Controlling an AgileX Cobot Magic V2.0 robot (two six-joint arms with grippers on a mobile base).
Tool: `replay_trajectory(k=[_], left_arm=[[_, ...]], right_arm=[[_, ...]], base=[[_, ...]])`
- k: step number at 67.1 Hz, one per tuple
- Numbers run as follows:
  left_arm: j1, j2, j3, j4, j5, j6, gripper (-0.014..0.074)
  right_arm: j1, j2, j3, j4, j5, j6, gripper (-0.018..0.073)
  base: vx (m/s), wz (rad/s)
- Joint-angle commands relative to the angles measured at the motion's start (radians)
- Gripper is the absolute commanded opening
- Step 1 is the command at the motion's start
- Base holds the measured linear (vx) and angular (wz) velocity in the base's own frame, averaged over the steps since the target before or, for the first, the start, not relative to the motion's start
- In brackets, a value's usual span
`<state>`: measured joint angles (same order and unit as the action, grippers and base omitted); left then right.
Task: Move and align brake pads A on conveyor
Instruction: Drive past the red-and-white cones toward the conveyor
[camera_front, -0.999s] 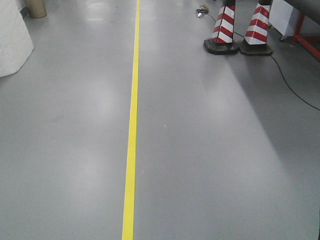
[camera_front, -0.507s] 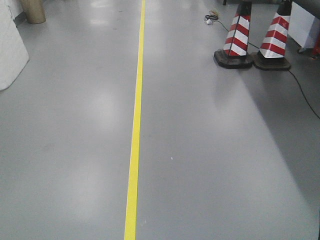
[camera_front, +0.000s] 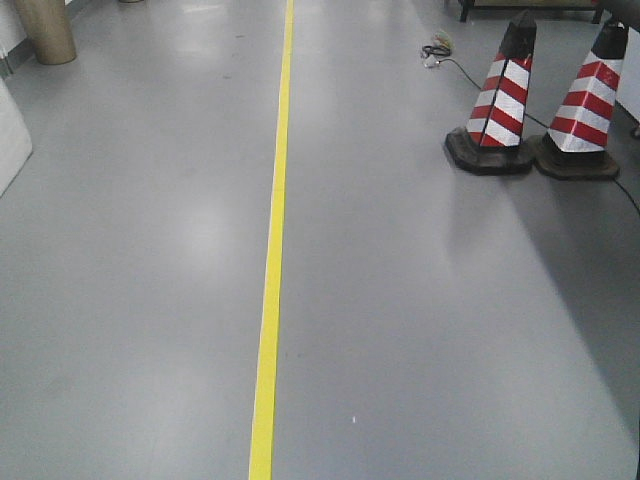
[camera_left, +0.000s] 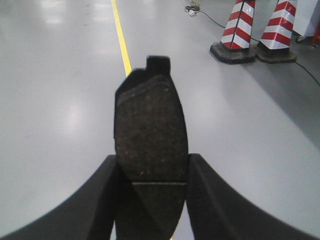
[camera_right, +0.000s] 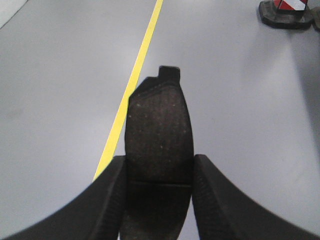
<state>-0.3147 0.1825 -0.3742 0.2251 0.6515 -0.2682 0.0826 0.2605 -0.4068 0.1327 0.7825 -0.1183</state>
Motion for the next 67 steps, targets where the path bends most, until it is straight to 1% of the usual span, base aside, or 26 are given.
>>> replay_trajectory(k=[1,67], left_arm=[[-0.001,0.01,-0.029,0.008,-0.087,0.0,-0.0006],[-0.001,0.01,-0.029,0.008,-0.086,0.0,-0.0006]], right_arm=[[-0.001,0.007,-0.029,0.003,-0.087,-0.01,-0.0004],[-0.001,0.007,-0.029,0.003,-0.087,-0.01,-0.0004]], base=[[0.79,-0.02],[0.78,-0.02]])
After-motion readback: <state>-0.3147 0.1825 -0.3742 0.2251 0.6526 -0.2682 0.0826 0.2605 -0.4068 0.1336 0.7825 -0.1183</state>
